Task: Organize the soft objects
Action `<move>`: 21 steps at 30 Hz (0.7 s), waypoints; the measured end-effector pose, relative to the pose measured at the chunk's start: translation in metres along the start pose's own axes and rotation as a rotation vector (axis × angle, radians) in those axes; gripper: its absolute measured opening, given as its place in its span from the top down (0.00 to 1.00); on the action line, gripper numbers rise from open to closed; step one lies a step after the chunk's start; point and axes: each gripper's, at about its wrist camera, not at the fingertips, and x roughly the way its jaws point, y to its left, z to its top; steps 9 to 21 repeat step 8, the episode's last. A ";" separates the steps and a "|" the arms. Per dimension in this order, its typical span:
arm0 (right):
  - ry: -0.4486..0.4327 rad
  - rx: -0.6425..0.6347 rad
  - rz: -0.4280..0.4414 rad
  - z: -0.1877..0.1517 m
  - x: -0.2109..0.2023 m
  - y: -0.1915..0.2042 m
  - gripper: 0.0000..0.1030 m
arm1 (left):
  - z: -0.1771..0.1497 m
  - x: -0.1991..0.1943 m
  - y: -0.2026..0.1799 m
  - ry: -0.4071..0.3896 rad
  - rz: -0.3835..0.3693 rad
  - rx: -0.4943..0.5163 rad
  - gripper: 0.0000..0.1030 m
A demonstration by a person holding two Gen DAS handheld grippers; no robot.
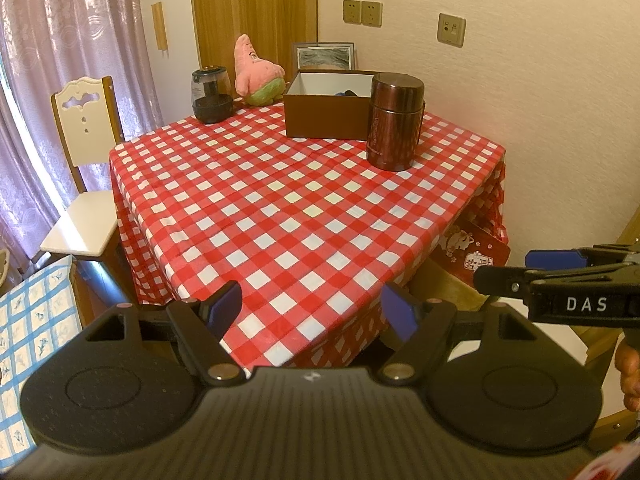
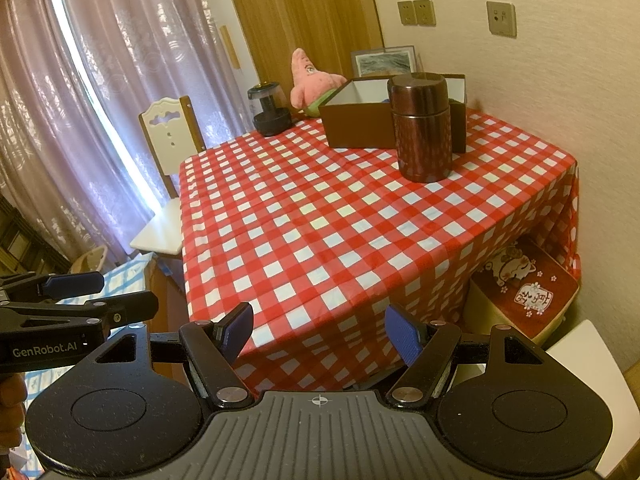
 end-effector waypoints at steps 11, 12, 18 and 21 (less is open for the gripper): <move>0.001 0.001 -0.001 0.000 0.000 -0.001 0.30 | 0.001 0.000 0.004 0.003 -0.012 0.003 0.30; 0.001 0.001 -0.001 0.000 0.000 -0.001 0.30 | 0.001 0.000 0.004 0.003 -0.012 0.003 0.30; 0.001 0.001 -0.001 0.000 0.000 -0.001 0.30 | 0.001 0.000 0.004 0.003 -0.012 0.003 0.30; 0.001 0.001 -0.001 0.000 0.000 -0.001 0.30 | 0.001 0.000 0.004 0.003 -0.012 0.003 0.30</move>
